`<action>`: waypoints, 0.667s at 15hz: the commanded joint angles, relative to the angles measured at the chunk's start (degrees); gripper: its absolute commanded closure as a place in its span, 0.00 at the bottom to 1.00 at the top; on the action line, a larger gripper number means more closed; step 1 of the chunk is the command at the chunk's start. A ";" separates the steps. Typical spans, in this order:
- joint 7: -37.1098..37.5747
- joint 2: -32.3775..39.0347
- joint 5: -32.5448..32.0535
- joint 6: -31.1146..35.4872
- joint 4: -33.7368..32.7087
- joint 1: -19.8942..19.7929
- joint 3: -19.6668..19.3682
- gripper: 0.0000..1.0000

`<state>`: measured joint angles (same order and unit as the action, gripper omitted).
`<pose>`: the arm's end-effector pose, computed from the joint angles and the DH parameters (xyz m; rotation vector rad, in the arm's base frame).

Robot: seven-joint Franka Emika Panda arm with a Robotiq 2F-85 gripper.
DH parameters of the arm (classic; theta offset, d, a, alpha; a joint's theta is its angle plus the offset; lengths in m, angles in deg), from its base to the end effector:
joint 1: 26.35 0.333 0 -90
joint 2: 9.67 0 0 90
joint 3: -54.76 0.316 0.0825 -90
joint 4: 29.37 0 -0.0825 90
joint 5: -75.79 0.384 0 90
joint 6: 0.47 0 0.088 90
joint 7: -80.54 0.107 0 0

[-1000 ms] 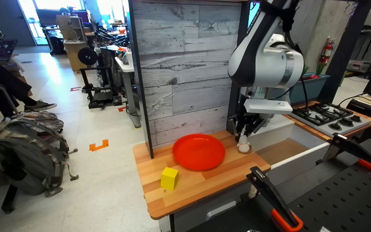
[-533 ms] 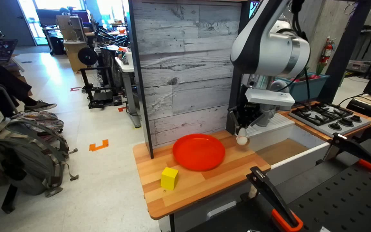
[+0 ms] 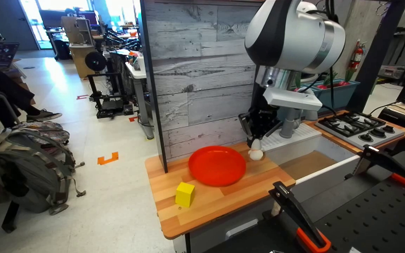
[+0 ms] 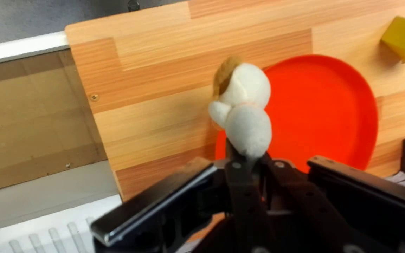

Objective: Pick up the plush toy and put it on the plate

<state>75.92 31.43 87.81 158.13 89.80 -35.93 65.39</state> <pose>0.5637 0.0070 0.0791 -2.9372 0.2081 0.0323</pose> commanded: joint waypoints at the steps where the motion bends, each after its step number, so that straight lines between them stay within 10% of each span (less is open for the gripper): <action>1: -0.86 -0.54 -0.73 1.58 2.34 2.84 0.48 0.98; 10: 2.13 4.81 -7.61 0.78 0.31 15.49 -2.88 0.98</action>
<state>76.39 34.21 83.11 158.14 91.64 -24.23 64.64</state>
